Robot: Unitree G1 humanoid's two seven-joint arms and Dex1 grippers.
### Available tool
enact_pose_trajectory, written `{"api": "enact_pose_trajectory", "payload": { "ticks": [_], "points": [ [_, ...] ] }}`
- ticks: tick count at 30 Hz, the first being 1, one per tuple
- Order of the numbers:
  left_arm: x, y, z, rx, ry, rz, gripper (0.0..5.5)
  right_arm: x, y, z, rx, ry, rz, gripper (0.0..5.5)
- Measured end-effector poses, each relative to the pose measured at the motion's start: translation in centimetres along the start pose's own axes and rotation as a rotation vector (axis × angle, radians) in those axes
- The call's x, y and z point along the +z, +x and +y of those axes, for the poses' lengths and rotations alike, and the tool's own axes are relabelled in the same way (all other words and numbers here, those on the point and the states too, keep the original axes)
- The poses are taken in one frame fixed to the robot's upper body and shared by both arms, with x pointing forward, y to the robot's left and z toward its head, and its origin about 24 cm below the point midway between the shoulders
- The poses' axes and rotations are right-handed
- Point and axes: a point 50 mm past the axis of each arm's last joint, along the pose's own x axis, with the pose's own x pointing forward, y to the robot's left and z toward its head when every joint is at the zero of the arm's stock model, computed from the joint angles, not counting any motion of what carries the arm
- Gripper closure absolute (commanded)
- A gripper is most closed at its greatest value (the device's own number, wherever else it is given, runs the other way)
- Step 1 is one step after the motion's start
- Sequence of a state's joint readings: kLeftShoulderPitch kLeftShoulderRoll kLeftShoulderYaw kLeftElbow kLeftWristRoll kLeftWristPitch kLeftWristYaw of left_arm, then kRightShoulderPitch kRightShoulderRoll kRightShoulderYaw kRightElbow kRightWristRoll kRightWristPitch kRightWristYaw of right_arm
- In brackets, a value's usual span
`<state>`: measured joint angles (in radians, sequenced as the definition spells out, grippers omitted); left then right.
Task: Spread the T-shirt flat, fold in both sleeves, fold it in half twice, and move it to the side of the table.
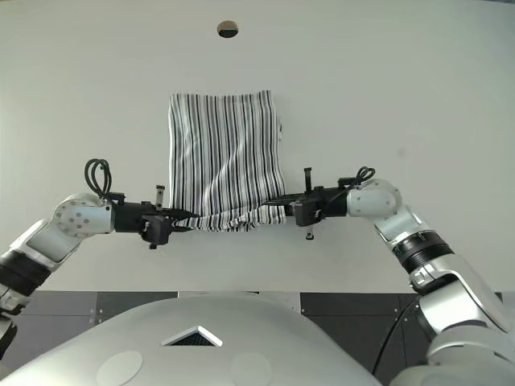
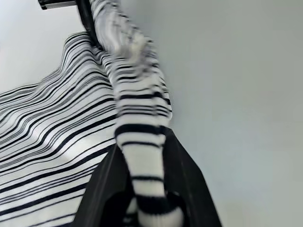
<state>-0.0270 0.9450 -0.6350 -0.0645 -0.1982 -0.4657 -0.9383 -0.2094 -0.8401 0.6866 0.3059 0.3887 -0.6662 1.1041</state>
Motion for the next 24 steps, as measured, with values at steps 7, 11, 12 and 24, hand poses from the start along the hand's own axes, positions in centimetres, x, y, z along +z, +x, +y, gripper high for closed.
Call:
{"api": "enact_pose_trajectory", "payload": {
  "ticks": [7, 11, 12, 24],
  "points": [
    [4.7, -1.4, -1.0, -0.126, -0.239, -0.162, 5.22, 3.6, -2.6, 1.0, 0.179, 0.352, -0.201, 5.38],
    [5.7, -1.7, -0.9, -0.130, -0.276, -0.189, 5.22, 4.3, -3.2, 1.3, 0.191, 0.391, -0.215, 5.38],
    [5.8, -1.8, -0.9, -0.126, -0.284, -0.190, 5.22, 4.5, -3.3, 1.2, 0.184, 0.387, -0.218, 5.38],
    [3.0, -3.8, 3.1, 0.117, -0.414, -0.213, 5.22, 3.0, -2.4, -2.3, -0.077, 0.329, -0.231, 5.38]
  ]
}}
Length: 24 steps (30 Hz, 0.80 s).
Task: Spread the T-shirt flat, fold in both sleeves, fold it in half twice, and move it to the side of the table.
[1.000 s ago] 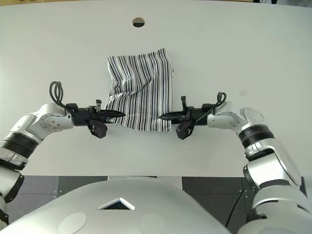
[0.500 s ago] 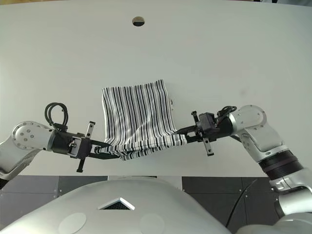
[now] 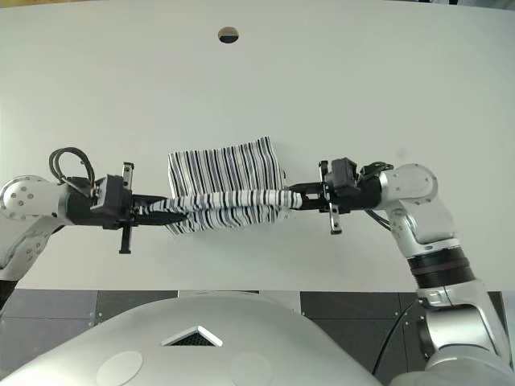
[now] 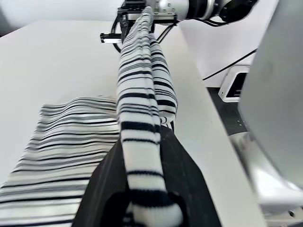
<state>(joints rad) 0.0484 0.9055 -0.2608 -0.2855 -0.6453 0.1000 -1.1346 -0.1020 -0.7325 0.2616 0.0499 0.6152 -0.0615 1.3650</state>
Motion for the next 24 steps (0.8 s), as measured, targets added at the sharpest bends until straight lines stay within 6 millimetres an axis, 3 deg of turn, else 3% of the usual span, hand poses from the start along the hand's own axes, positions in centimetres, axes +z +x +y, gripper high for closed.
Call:
{"api": "enact_pose_trajectory", "payload": {
  "ticks": [10, 13, 14, 17, 24],
  "points": [
    [-3.8, 0.1, 4.7, 0.199, -0.011, 0.031, 5.22, -2.2, 1.8, -3.8, -0.196, -0.013, 0.047, 5.38],
    [-4.5, 0.2, 5.4, 0.222, -0.002, 0.039, 5.22, -2.8, 2.3, -4.3, -0.236, -0.010, 0.049, 4.71],
    [-4.9, 0.1, 5.6, 0.236, -0.004, 0.045, 4.89, -2.9, 2.3, -4.7, -0.265, -0.006, 0.049, 4.55],
    [-5.6, -0.3, 6.4, 0.287, -0.012, 0.053, 4.57, -3.1, 2.1, -5.5, -0.322, -0.028, 0.064, 3.98],
    [-5.3, -2.6, 9.0, 0.463, -0.092, -0.033, 4.57, -3.4, 1.2, -7.4, -0.494, -0.051, 0.086, 3.93]
  ]
}}
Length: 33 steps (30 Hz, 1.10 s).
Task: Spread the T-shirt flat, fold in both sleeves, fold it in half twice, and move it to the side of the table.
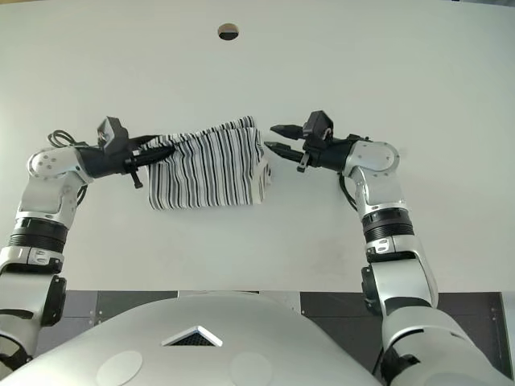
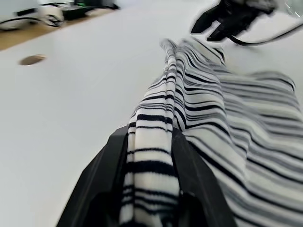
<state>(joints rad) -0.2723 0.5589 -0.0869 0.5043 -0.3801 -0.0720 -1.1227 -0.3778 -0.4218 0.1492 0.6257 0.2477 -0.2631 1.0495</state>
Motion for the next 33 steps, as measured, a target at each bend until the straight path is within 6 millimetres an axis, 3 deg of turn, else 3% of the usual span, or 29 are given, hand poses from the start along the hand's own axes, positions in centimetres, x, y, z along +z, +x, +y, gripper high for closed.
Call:
{"api": "enact_pose_trajectory", "payload": {
  "ticks": [5, 9, 16, 19, 22, 24, 28, 30, 33],
  "points": [
    [1.5, -0.7, 2.0, 0.086, -0.131, -0.101, 4.57, 0.1, 0.2, -1.4, -0.172, -0.012, -0.022, 3.93],
    [1.7, -0.8, 2.5, 0.146, -0.163, -0.102, 4.57, 2.8, 1.8, -0.6, -0.156, -0.165, -0.187, 3.93],
    [1.5, -0.7, 2.8, 0.175, -0.165, -0.052, 3.47, 5.4, 4.6, 3.0, -0.007, -0.265, -0.337, 3.90],
    [1.2, -0.8, 3.0, 0.192, -0.179, -0.031, 3.03, 6.2, 6.1, 4.9, 0.065, -0.403, -0.344, 3.90],
    [1.1, -1.0, 3.5, 0.213, -0.191, -0.028, 2.47, 5.0, 9.1, 8.0, 0.165, -0.557, -0.263, 3.90],
    [1.2, -1.1, 3.8, 0.246, -0.188, -0.027, 2.27, 4.3, 10.5, 8.7, 0.176, -0.589, -0.214, 3.90],
    [0.8, -2.1, 7.0, 0.602, -0.138, 0.056, 2.27, 1.9, 13.6, 10.0, 0.224, -0.683, -0.024, 3.90],
    [-0.4, -3.8, 8.2, 0.837, -0.102, 0.145, 2.27, 1.9, 14.4, 9.2, 0.204, -0.755, 0.033, 3.90],
    [-0.5, -5.5, 8.6, 0.958, -0.041, 0.131, 2.27, 1.9, 14.4, 7.8, 0.173, -0.788, 0.087, 3.90]
  ]
}}
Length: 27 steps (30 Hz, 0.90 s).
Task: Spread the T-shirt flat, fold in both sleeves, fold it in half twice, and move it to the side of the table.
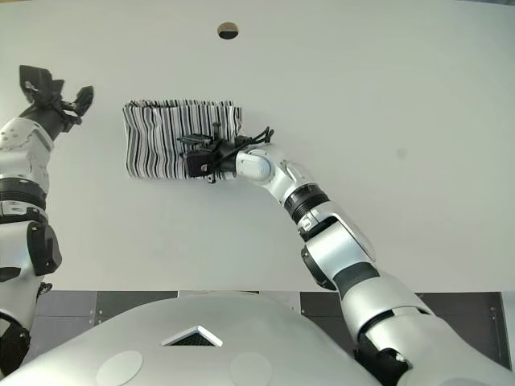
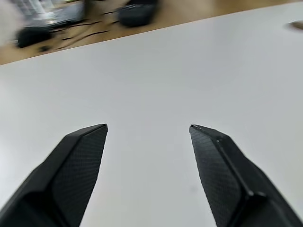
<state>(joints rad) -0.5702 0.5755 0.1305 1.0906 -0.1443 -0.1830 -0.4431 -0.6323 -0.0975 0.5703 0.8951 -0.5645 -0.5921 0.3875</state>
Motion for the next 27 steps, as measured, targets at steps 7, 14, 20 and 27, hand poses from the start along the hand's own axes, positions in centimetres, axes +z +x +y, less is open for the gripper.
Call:
{"api": "enact_pose_trajectory", "payload": {
  "ticks": [7, 14, 20, 27],
  "points": [
    [2.6, -0.3, 0.4, 0.030, 0.038, -0.225, 2.27, -5.6, -9.0, -2.0, 0.083, 0.390, 0.131, 3.90],
    [3.9, -0.3, -0.3, 0.037, -0.047, -0.344, 2.27, -12.9, -25.2, -4.5, -0.013, 1.025, 0.582, 3.90],
    [3.5, -0.3, -1.1, 0.022, -0.076, -0.356, 2.27, -13.0, -27.4, -5.2, -0.052, 1.086, 0.596, 3.90],
    [7.5, -2.4, -3.7, -0.075, -0.031, -0.605, 2.27, -4.5, -28.4, -14.9, 0.071, 0.772, 0.132, 3.90]
  ]
}}
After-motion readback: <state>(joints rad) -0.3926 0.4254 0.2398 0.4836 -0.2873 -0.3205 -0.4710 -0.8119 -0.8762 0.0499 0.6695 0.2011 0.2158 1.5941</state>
